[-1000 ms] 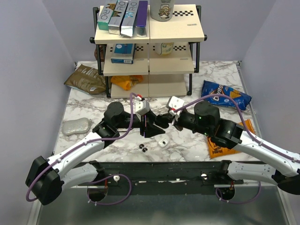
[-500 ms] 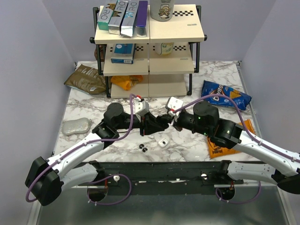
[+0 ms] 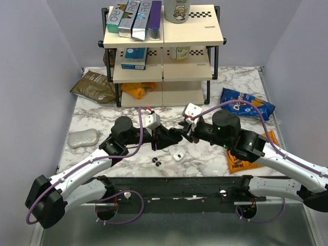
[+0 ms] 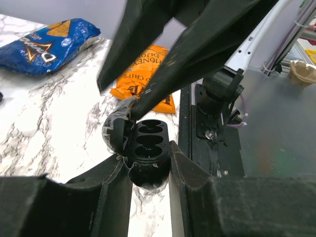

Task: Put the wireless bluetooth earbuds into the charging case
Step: Adjust the charging case, then pick up the earbud from the center of the board.

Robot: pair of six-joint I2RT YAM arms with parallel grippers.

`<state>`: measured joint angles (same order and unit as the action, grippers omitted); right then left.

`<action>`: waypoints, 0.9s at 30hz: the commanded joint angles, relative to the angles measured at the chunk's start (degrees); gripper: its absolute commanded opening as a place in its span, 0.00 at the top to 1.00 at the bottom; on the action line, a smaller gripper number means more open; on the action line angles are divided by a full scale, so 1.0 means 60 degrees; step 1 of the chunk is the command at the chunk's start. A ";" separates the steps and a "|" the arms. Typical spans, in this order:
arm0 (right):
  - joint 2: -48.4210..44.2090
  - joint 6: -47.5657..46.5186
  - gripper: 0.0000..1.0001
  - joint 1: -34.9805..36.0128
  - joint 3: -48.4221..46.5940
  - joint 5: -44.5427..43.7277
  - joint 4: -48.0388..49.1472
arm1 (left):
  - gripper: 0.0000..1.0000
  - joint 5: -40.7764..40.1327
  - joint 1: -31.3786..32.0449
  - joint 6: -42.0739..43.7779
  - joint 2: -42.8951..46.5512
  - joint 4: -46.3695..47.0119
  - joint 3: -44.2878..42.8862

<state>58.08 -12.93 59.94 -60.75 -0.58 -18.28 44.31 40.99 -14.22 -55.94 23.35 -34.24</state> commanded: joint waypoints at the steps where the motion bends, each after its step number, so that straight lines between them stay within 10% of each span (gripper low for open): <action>1: -0.0218 0.0426 0.54 0.0014 -0.0480 -0.0371 0.0205 | 1.00 -0.0631 -0.0006 0.0041 0.0329 0.0063 0.0344; 12: -0.0877 0.2561 0.36 -0.0672 0.0248 -0.2116 0.0440 | 1.00 -0.3425 -0.0020 -0.0603 0.2434 -0.0142 0.1516; 27: 0.2636 0.4425 0.45 -0.0646 0.1923 0.1985 0.1977 | 1.00 -0.7047 0.0126 -0.0927 0.6201 -0.3158 0.1928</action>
<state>70.41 11.60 52.49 -47.37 5.41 -12.03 11.97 41.39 -19.77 -23.14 13.45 -20.03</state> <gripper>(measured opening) 0.541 0.372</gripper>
